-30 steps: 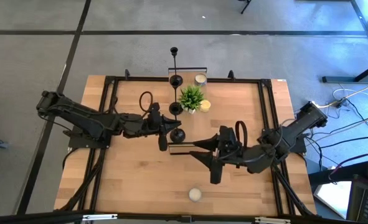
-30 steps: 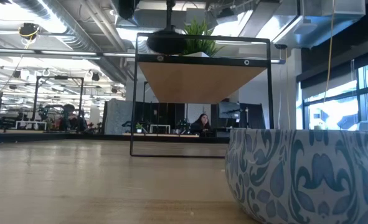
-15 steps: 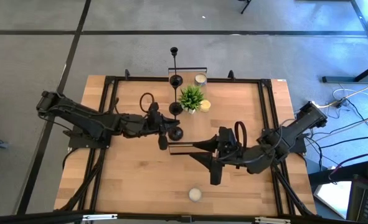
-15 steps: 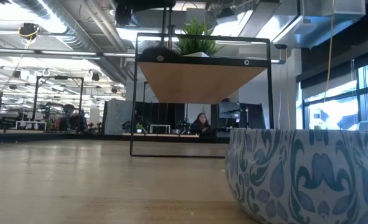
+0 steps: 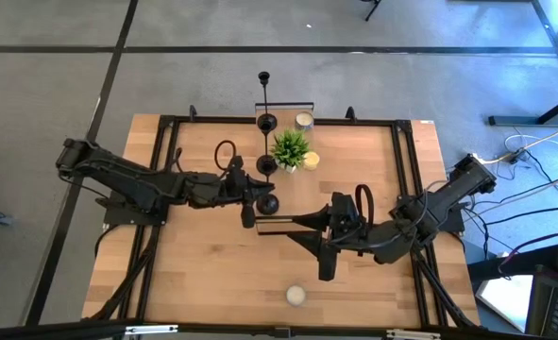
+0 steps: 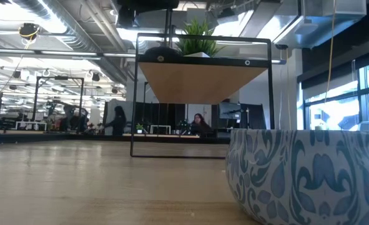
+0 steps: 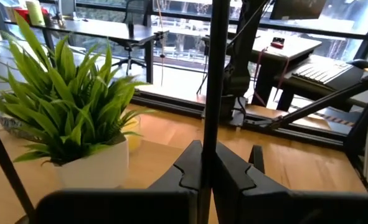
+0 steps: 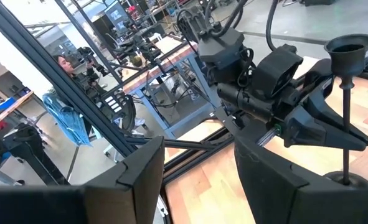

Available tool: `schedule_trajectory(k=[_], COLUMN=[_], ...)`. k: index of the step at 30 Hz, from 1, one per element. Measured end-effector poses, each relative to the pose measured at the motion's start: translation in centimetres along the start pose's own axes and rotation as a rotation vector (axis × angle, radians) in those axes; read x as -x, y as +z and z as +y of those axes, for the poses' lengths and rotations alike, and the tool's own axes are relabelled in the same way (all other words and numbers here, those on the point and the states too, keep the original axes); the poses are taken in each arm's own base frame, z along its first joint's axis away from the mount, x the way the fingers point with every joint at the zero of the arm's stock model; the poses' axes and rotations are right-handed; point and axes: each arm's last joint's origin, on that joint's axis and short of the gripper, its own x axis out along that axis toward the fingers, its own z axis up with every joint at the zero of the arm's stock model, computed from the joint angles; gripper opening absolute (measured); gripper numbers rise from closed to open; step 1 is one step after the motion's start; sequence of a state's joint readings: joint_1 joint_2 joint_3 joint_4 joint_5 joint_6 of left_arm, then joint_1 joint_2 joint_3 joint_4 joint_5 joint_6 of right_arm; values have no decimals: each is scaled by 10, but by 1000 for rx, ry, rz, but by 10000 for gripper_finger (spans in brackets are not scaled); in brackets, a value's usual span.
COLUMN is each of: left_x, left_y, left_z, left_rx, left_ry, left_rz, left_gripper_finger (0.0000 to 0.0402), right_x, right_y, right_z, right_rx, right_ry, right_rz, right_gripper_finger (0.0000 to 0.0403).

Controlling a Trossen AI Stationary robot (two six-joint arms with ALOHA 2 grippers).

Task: Pick & Place candle stick holders
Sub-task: Put the candle holder on the shelf

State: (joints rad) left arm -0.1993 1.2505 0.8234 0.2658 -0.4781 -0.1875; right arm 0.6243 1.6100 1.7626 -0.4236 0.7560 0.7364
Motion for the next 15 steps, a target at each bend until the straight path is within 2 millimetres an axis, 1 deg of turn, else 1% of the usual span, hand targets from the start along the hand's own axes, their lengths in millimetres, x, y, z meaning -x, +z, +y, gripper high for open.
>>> schedule_trajectory(k=[11,15], left_x=[-9,-9], left_y=[-5,-6], left_z=[0,0], left_rx=[3,-2], left_ry=[5,1], left_rz=[-1,9], left_gripper_finger=[10,10], right_x=[-3,-4], right_y=[-3,-4], right_z=[0,0], right_rx=[5,0], right_ry=[-6,-8], right_rz=[3,5], right_gripper_finger=[198,198])
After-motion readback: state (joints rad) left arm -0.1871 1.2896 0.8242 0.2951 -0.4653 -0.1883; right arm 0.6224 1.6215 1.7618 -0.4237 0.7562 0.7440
